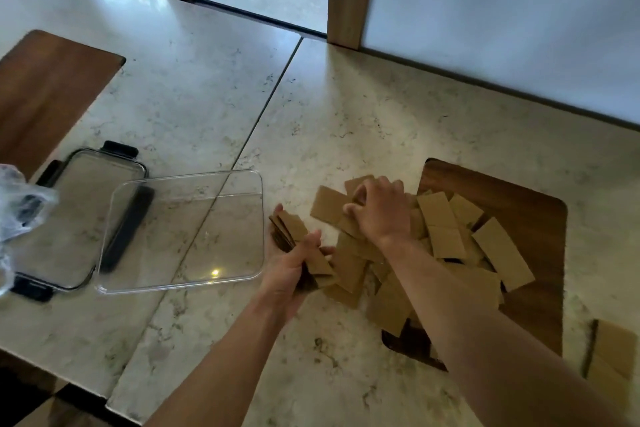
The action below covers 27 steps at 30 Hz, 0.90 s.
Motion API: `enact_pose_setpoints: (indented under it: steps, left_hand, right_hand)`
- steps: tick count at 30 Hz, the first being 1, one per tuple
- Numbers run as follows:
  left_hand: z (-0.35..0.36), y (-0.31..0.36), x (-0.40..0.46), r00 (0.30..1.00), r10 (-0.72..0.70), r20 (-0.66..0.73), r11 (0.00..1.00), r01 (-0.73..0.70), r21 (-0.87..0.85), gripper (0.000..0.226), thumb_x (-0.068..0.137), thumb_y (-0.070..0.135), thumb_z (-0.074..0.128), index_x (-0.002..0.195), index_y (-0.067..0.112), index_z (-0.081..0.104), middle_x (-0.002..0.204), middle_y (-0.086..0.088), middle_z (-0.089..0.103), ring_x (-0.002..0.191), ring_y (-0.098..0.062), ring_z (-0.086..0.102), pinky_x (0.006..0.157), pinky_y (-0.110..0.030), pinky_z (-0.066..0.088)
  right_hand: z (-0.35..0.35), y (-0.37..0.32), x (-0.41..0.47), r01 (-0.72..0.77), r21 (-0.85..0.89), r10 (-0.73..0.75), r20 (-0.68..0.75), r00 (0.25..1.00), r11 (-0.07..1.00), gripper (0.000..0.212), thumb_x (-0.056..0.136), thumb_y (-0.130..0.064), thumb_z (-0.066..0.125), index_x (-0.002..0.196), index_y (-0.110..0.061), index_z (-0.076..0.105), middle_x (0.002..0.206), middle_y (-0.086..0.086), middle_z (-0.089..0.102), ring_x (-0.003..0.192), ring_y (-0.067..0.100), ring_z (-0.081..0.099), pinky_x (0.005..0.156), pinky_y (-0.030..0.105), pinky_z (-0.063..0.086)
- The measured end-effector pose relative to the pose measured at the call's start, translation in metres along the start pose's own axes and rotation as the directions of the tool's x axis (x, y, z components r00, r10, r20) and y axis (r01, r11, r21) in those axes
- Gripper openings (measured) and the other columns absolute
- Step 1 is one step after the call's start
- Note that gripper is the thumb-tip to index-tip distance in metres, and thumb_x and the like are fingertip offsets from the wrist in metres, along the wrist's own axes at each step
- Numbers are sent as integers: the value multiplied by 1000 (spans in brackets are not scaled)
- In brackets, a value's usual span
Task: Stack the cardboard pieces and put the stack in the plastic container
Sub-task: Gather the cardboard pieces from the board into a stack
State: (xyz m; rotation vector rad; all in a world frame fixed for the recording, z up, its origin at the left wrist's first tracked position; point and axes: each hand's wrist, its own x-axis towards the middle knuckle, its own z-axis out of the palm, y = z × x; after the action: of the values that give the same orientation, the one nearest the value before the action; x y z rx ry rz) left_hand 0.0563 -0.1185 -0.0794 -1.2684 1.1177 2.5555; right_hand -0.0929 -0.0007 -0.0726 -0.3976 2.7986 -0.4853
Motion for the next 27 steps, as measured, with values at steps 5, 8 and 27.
enact_pose_setpoints:
  steps: [5, 8, 27]
  left_hand:
    - [27, 2, 6, 997, 51, -59, 988, -59, -140, 71, 76, 31, 87, 138, 28, 53, 105, -20, 67, 82, -32, 73, 73, -51, 63]
    - [36, 4, 6, 999, 33, -10, 994, -33, -104, 75, 79, 34, 89, 142, 20, 52, 131, -30, 66, 100, -40, 71, 75, -52, 65]
    - [12, -6, -11, 996, 52, 66, 997, -47, -64, 93, 60, 21, 99, 140, 28, 53, 138, -35, 60, 98, -36, 71, 83, -62, 59]
  right_hand:
    - [-24, 30, -20, -340, 717, 273, 213, 938, 609, 13, 91, -34, 72, 88, -22, 70, 95, -4, 71, 91, 15, 67, 77, 32, 56]
    - [-20, 25, -43, -436, 734, 268, 344, 900, 520, 15, 88, -41, 73, 90, -26, 72, 95, -2, 75, 88, 16, 71, 79, 34, 60]
    - [-21, 30, -62, -439, 724, 311, 315, 897, 532, 41, 89, -35, 74, 123, -19, 61, 114, -2, 71, 100, 15, 69, 90, 36, 59]
